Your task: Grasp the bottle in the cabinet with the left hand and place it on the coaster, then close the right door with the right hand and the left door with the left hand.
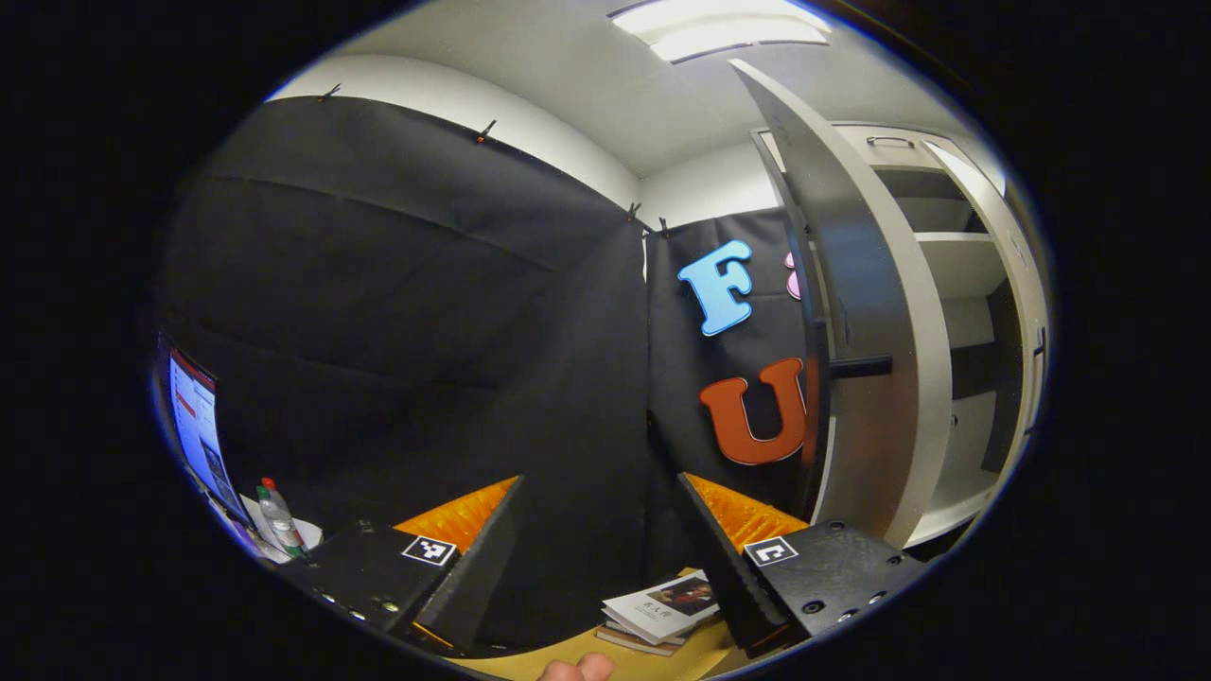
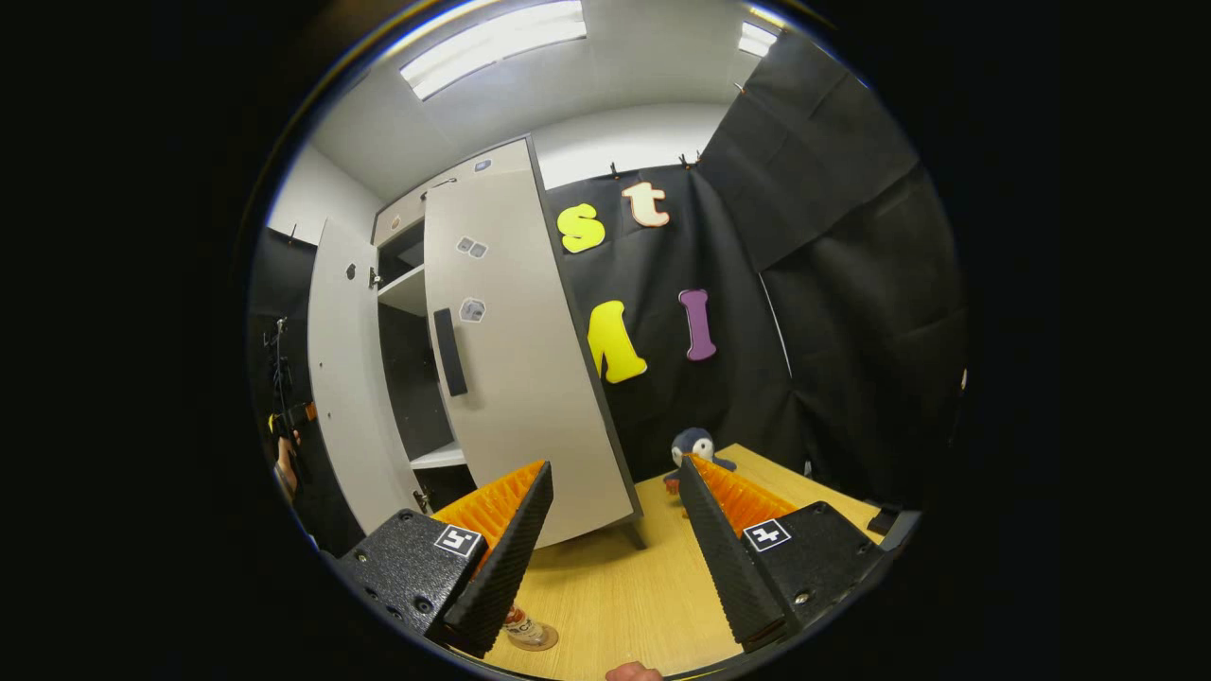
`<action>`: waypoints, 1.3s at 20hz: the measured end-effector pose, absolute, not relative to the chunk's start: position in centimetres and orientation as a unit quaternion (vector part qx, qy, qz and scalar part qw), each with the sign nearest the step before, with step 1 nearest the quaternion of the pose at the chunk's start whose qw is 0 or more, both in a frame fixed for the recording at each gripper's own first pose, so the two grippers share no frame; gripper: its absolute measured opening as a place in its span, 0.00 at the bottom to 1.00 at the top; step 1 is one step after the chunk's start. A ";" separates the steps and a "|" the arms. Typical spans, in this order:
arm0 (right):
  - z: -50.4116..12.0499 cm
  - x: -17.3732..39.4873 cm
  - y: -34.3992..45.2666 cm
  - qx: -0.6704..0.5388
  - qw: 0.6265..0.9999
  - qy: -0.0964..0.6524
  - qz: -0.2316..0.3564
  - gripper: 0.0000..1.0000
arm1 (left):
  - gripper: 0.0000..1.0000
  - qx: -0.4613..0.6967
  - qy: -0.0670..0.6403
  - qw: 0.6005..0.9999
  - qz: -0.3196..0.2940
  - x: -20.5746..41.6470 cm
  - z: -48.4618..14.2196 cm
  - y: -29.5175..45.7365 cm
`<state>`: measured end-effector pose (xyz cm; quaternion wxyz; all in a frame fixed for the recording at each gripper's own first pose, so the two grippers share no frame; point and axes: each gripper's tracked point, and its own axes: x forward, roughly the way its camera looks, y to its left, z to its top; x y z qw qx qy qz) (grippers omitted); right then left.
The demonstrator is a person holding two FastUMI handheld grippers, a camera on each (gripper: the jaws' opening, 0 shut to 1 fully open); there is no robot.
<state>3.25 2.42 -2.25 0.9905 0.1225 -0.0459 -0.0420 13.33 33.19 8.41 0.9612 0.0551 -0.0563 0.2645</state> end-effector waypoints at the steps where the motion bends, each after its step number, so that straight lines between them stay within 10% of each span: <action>1: -2.2 3.2 2.4 0.117 0.991 -0.047 -0.043 0.82 | 0.94 0.062 -0.054 0.961 0.264 13.4 8.4 32.8; 26: -1.6 0.6 0.6 0.098 0.991 -0.054 -0.067 0.83 | 0.94 0.049 -0.035 0.992 0.106 15.7 6.4 20.1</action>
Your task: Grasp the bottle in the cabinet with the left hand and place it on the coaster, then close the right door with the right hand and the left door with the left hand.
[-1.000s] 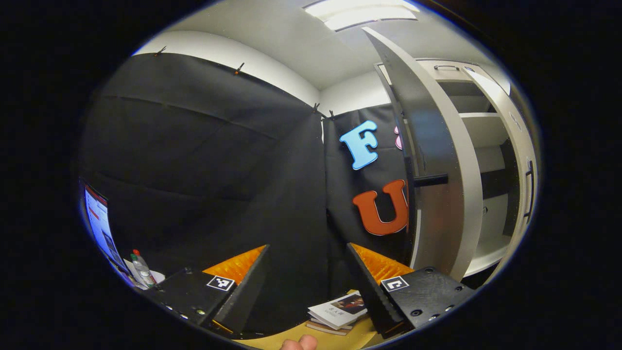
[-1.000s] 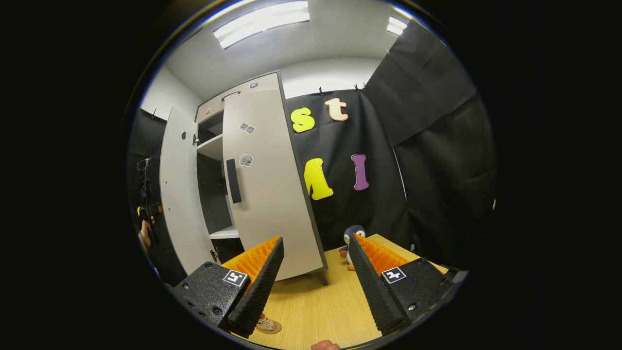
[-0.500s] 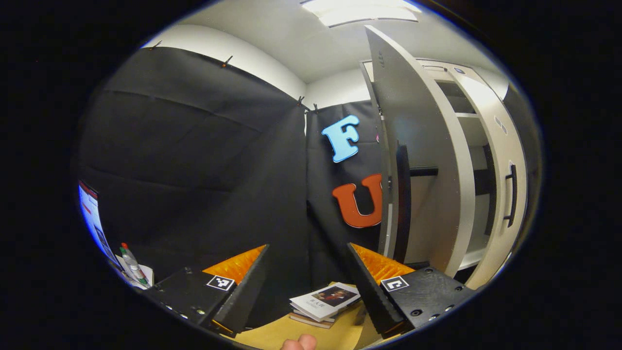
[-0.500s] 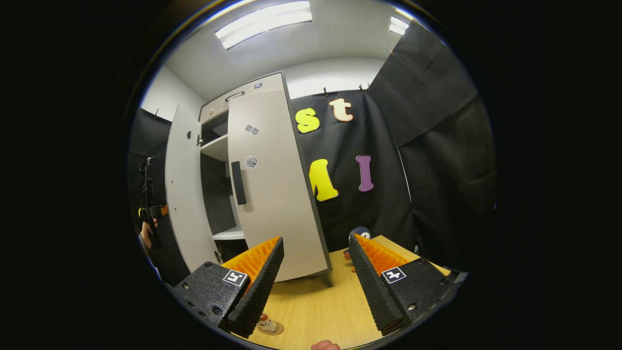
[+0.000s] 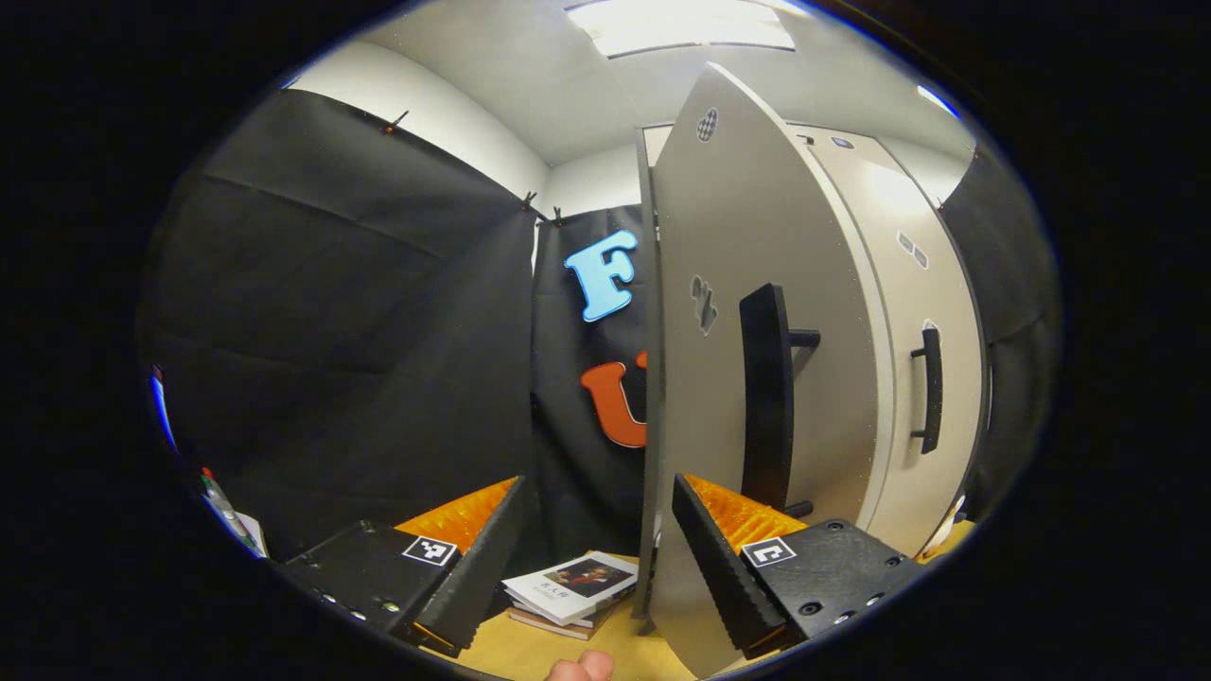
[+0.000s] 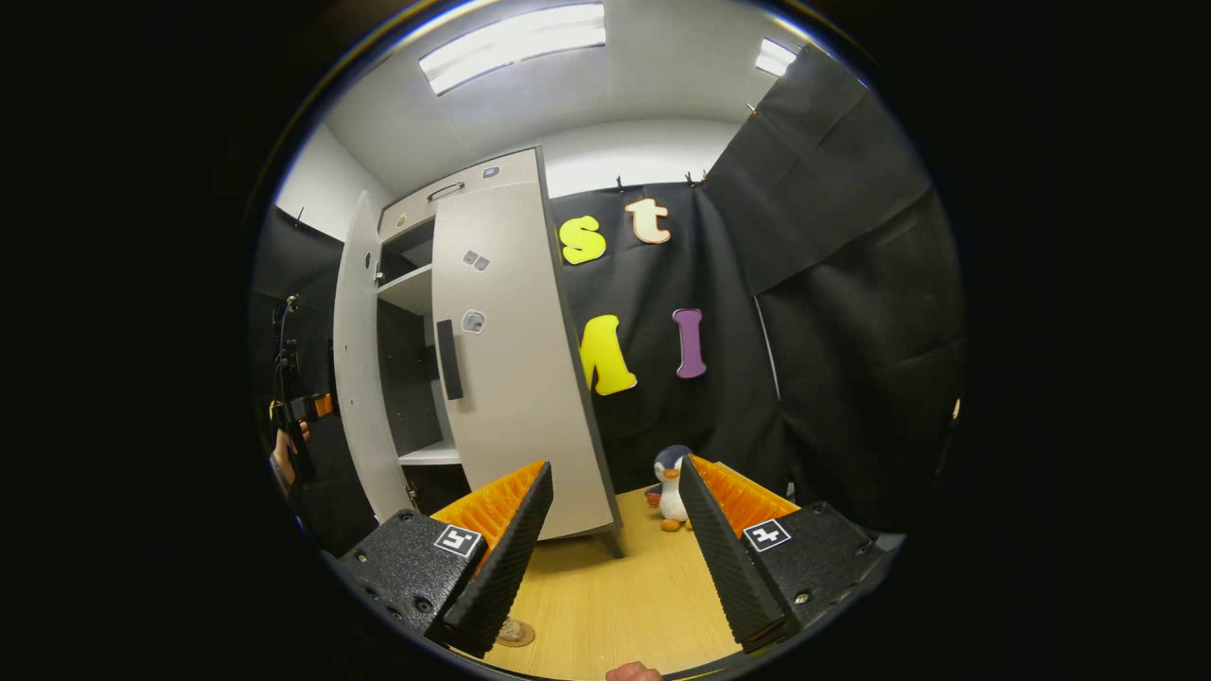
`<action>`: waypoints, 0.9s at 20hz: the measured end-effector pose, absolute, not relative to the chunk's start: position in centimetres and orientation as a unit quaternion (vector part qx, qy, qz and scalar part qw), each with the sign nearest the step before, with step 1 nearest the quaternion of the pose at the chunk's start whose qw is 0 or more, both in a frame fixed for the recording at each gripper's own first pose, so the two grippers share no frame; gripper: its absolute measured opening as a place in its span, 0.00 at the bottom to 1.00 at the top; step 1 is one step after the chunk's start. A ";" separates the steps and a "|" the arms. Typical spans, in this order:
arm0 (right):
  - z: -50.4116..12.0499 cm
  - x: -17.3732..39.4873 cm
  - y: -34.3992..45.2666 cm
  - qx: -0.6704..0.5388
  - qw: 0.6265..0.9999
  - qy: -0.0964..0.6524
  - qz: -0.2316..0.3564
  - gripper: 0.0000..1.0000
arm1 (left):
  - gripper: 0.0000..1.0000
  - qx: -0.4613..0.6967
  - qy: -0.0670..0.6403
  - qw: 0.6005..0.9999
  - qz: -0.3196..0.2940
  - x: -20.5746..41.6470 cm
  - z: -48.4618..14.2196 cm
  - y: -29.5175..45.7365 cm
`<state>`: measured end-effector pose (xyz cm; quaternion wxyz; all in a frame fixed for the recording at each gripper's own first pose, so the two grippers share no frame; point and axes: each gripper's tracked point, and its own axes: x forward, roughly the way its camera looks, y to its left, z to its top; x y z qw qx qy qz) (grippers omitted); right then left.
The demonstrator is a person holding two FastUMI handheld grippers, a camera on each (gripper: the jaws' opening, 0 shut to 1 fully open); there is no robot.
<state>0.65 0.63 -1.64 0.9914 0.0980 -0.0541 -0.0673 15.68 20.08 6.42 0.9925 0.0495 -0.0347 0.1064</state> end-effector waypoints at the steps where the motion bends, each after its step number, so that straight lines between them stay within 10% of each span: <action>1: -1.6 0.4 0.4 0.098 0.991 -0.056 -0.071 0.83 | 0.94 0.049 -0.035 0.993 0.097 16.0 6.3 19.3; 18: -3.5 -0.2 -0.5 0.088 0.992 -0.025 -0.089 0.82 | 0.95 0.003 -0.037 0.999 0.019 14.1 5.4 11.7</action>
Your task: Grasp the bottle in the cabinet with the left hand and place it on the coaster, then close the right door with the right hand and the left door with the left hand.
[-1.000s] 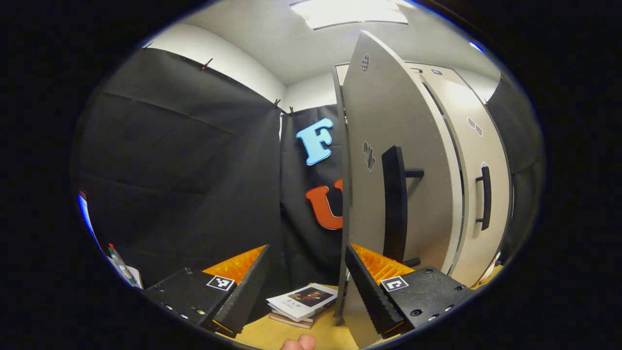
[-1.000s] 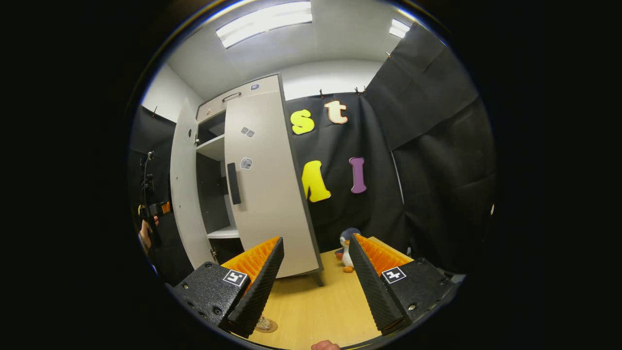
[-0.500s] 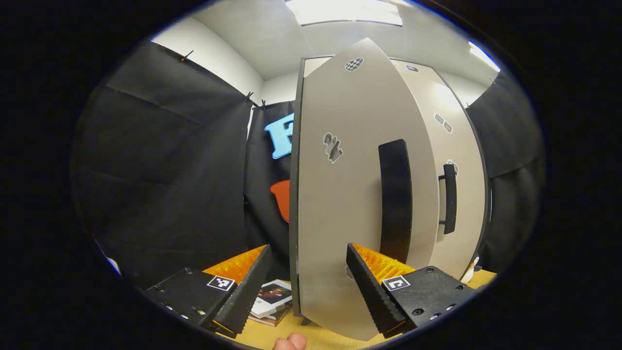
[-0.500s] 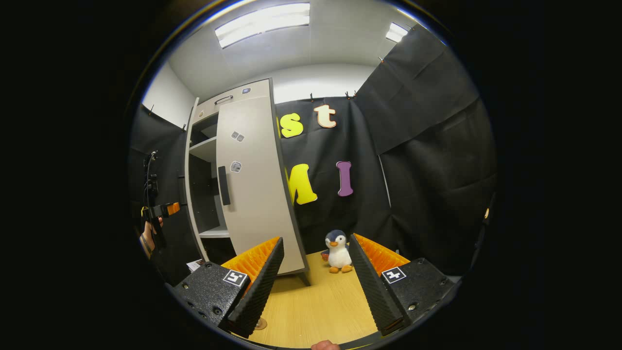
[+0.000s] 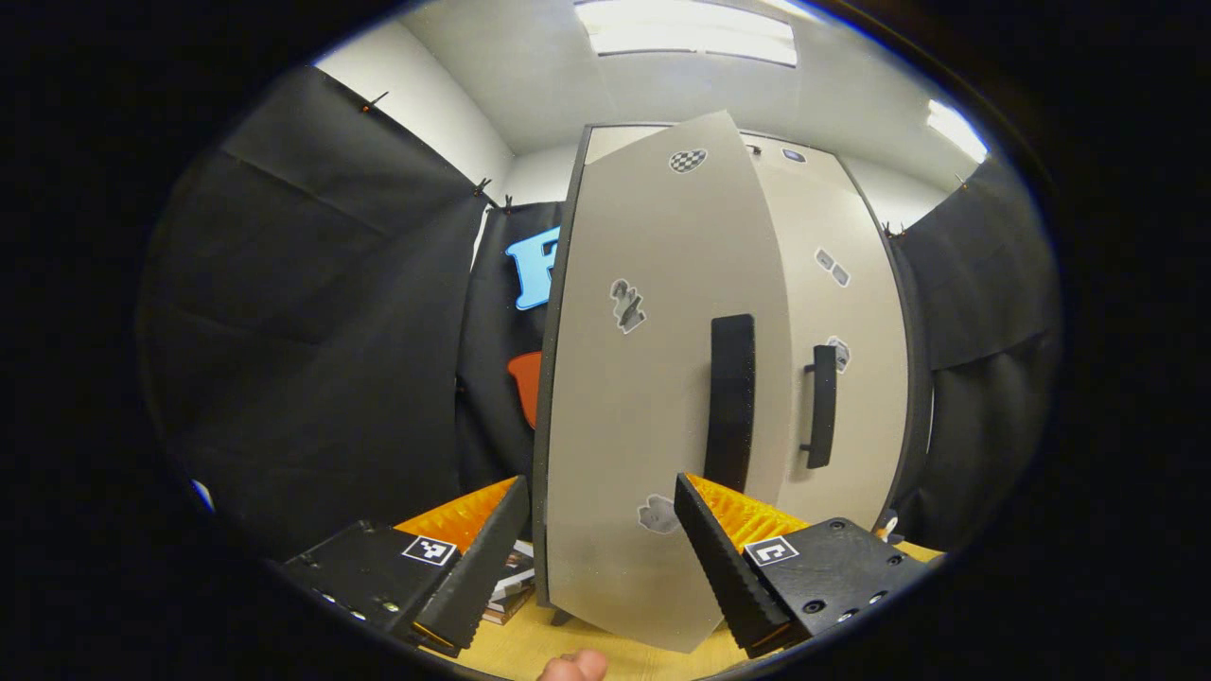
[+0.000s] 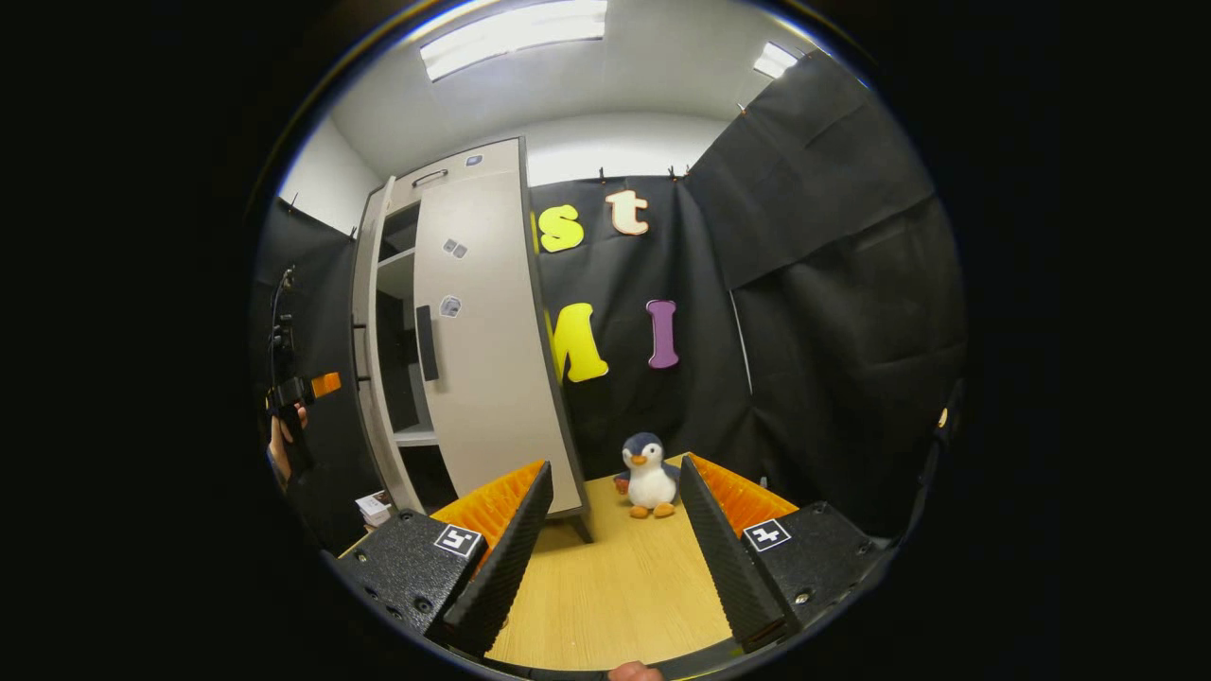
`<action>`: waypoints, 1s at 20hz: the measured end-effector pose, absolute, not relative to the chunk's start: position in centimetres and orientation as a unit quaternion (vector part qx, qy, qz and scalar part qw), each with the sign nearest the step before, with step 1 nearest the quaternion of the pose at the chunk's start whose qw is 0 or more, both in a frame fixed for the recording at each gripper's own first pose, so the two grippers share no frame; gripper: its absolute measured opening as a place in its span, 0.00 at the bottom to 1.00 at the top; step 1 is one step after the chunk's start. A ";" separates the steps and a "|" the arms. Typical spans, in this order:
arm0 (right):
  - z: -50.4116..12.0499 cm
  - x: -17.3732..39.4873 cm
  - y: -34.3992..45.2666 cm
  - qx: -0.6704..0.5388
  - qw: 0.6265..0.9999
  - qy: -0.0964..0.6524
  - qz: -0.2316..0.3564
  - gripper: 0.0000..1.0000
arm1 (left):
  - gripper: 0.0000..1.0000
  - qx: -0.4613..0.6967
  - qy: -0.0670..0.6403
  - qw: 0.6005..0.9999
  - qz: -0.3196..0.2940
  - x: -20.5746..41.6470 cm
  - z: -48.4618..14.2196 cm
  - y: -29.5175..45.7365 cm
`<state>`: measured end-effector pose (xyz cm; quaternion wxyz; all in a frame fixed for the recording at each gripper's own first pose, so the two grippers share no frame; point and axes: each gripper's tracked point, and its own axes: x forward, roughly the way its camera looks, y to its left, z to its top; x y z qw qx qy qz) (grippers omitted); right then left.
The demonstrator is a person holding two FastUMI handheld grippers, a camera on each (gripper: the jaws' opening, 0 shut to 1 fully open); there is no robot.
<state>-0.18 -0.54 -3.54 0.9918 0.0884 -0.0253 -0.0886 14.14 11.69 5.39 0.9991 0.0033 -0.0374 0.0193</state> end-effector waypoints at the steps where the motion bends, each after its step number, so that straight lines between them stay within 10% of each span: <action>1: -3.7 0.2 0.0 0.089 0.993 -0.022 -0.081 0.82 | 0.99 0.004 -0.043 0.999 0.020 13.5 5.5 11.4; 20: -5.7 4.0 5.1 0.046 0.998 0.035 -0.008 0.83 | 0.99 -0.013 -0.012 1.000 -0.006 3.8 -4.1 3.5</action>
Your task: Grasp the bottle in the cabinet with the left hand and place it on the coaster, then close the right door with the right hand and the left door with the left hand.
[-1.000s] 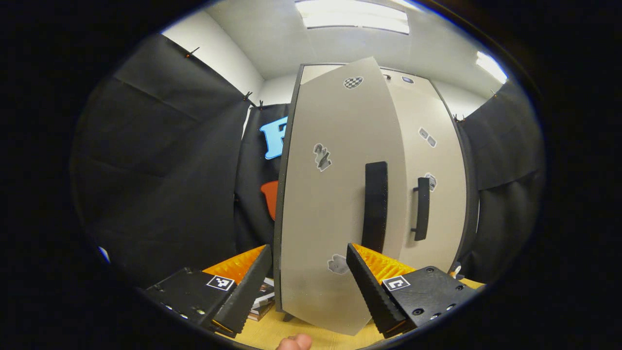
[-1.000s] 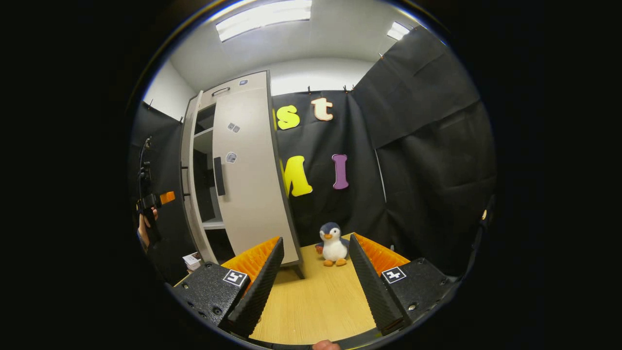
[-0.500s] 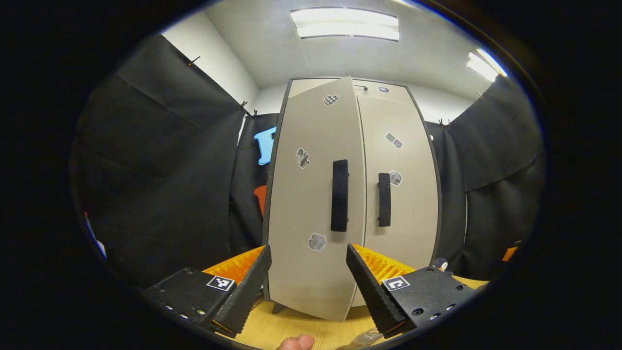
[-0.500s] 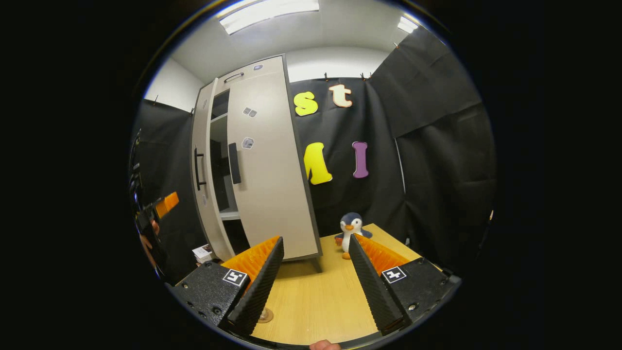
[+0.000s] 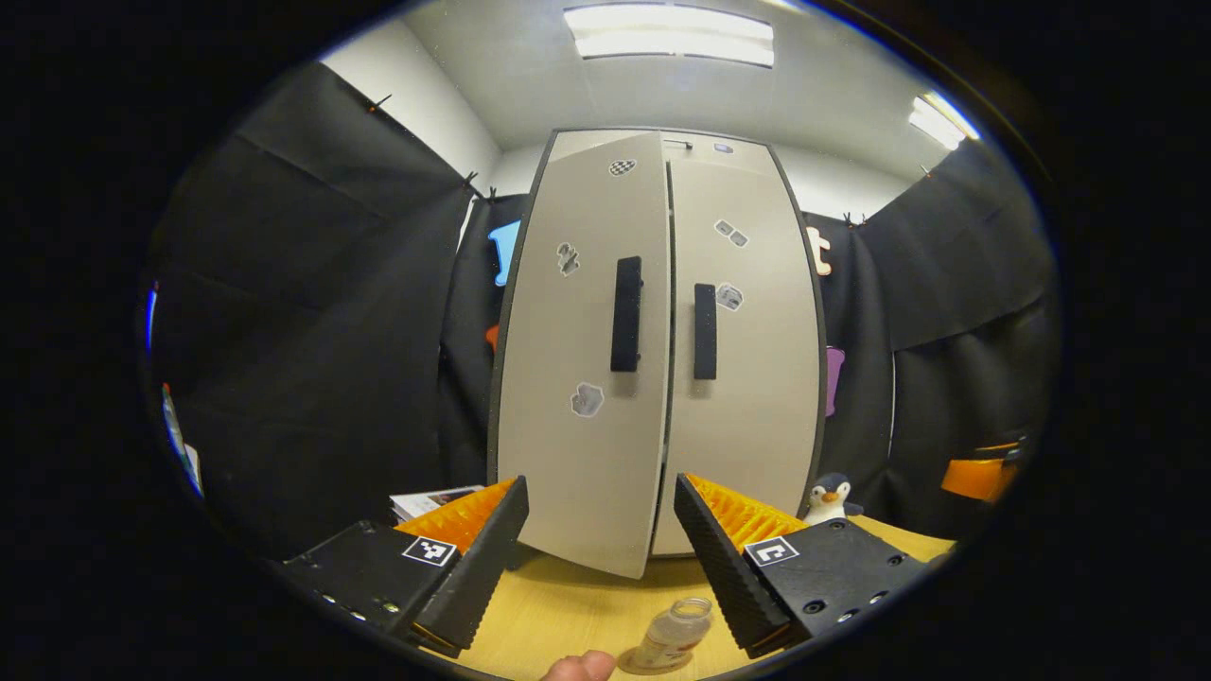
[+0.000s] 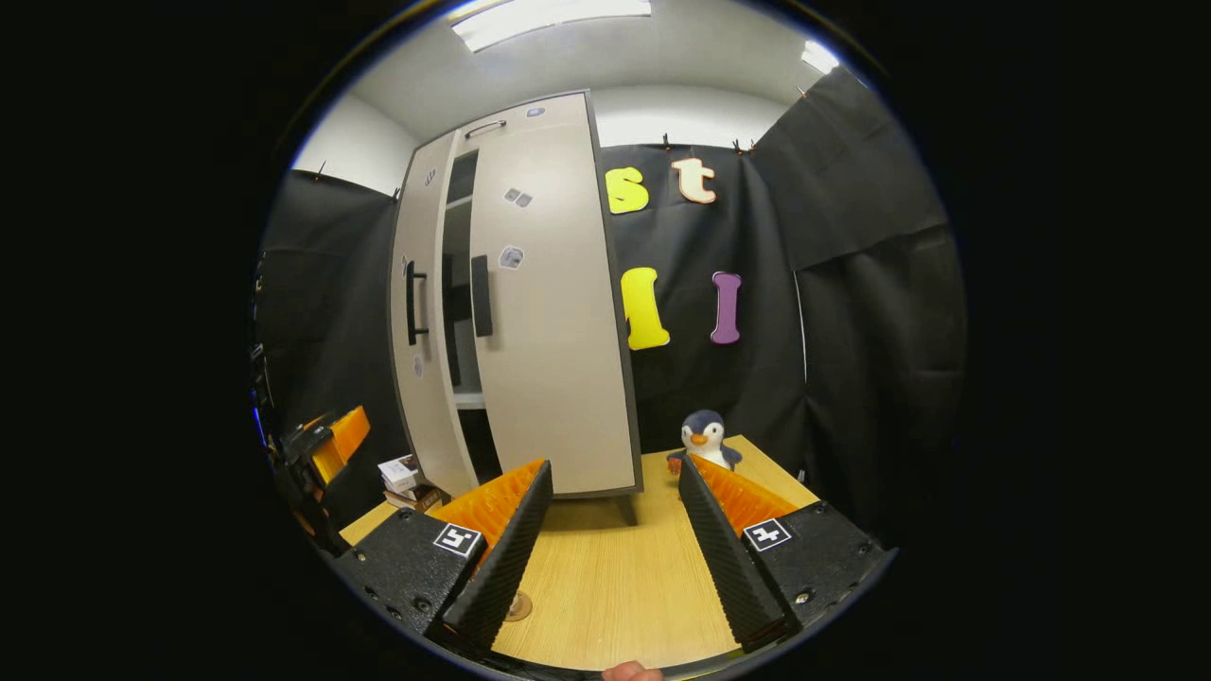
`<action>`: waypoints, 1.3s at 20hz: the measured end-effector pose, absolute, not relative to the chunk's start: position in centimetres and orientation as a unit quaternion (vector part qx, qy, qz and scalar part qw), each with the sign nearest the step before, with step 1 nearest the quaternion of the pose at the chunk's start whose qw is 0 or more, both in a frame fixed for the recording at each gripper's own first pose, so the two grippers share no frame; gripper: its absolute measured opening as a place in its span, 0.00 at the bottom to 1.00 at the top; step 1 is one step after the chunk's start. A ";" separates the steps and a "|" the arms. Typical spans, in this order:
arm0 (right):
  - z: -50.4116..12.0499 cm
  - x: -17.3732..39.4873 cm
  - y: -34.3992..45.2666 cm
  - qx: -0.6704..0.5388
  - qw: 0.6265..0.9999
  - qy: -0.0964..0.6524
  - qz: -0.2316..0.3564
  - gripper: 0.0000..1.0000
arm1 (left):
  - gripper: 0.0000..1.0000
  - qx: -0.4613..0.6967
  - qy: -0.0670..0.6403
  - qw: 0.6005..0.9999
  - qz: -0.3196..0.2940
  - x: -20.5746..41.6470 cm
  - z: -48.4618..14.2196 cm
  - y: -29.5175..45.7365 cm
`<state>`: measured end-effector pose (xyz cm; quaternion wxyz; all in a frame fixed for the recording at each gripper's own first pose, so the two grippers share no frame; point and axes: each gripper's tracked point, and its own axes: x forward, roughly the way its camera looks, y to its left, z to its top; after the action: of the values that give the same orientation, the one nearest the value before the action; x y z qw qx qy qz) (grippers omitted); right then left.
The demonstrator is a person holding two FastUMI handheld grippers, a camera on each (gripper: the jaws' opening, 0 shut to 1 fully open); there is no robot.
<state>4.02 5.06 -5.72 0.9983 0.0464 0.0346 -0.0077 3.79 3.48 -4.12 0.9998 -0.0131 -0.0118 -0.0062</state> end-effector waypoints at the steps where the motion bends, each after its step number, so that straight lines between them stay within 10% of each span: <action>1: -5.9 4.1 5.1 0.049 0.998 0.038 -0.007 0.83 | 0.99 -0.017 -0.007 1.000 -0.004 3.4 -4.5 3.3; 26: -7.3 4.4 6.0 0.066 0.996 0.057 -0.004 0.83 | 0.95 -0.007 -0.012 1.000 0.004 3.8 -4.0 4.1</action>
<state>4.35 5.96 -7.32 0.9962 0.0656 0.0572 -0.0039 3.77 4.14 -3.96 0.9999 -0.0070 -0.0123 0.0036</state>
